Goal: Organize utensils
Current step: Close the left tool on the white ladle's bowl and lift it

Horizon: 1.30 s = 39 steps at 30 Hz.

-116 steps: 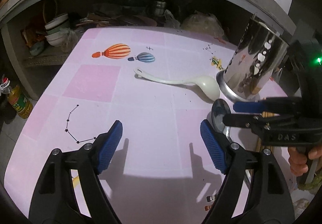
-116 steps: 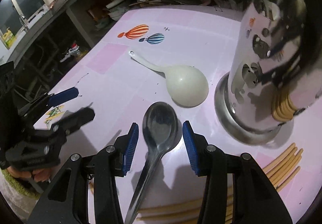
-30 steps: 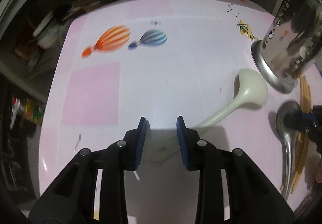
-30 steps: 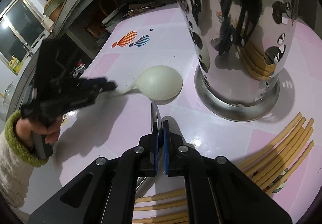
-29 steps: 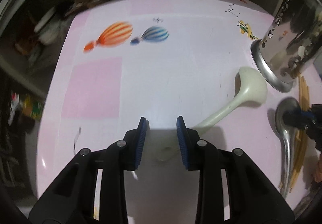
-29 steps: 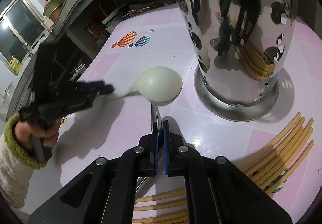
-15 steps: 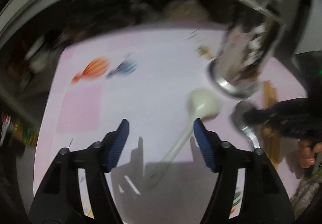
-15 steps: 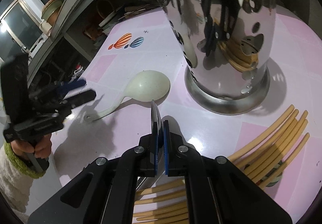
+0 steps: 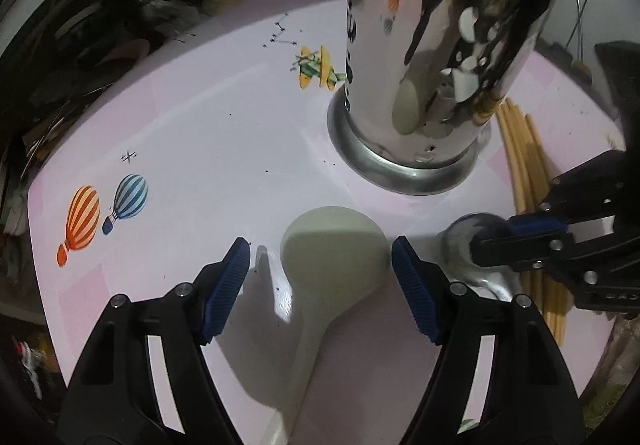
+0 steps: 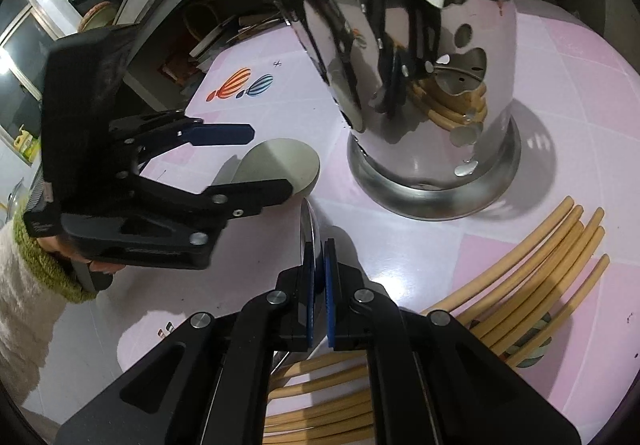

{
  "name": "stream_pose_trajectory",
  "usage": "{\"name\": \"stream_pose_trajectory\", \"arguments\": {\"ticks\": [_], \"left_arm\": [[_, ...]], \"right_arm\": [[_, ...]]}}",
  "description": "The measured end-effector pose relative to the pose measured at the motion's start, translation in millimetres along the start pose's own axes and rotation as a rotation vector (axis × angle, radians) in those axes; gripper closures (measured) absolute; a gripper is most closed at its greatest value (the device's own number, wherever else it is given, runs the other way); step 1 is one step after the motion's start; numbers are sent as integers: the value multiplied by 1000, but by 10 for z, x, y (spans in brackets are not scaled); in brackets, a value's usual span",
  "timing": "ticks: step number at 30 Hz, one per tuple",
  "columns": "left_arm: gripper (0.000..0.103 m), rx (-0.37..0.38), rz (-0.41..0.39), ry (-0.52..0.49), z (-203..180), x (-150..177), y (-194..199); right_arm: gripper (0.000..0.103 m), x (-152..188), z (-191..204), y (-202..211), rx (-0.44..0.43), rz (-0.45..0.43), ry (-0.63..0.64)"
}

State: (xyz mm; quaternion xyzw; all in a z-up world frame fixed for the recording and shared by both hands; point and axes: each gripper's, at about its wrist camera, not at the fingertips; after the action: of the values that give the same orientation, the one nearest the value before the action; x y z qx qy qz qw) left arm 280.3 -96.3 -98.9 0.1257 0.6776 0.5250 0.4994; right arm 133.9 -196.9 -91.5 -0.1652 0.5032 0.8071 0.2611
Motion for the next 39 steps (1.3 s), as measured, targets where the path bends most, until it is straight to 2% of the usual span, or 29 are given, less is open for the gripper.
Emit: {"name": "stream_pose_trajectory", "arguments": {"ticks": [5, 14, 19, 22, 28, 31, 39], "left_arm": [[34, 2, 45, -40, -50, -37, -115], [45, -2, 60, -44, -80, -111, -135], [45, 1, 95, -33, -79, -117, -130], [37, 6, 109, -49, -64, -124, -159], [38, 34, 117, -43, -32, -121, -171], [48, 63, 115, -46, -31, -118, -161], [48, 21, 94, -54, -40, -76, -119]], "right_arm": [[98, 5, 12, -44, -6, 2, -7], [98, -8, -20, -33, -14, 2, -17], [98, -13, -19, -33, -16, 2, -15], [98, -17, -23, -35, -18, 2, -16], [98, -11, -36, -26, -16, 0, -23], [98, -21, -66, -3, -17, -2, -25], [98, -43, -72, 46, -28, -6, -27]]}}
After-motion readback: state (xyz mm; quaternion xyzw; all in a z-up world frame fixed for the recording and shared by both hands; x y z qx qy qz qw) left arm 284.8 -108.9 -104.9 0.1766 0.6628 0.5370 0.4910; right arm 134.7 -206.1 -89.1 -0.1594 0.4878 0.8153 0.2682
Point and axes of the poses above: each gripper's, at about its wrist camera, not at the fingertips, and y roughly against the way its jaws point, z to its left, x to its underside, and after that the axes turned 7 degrees about -z, right-handed
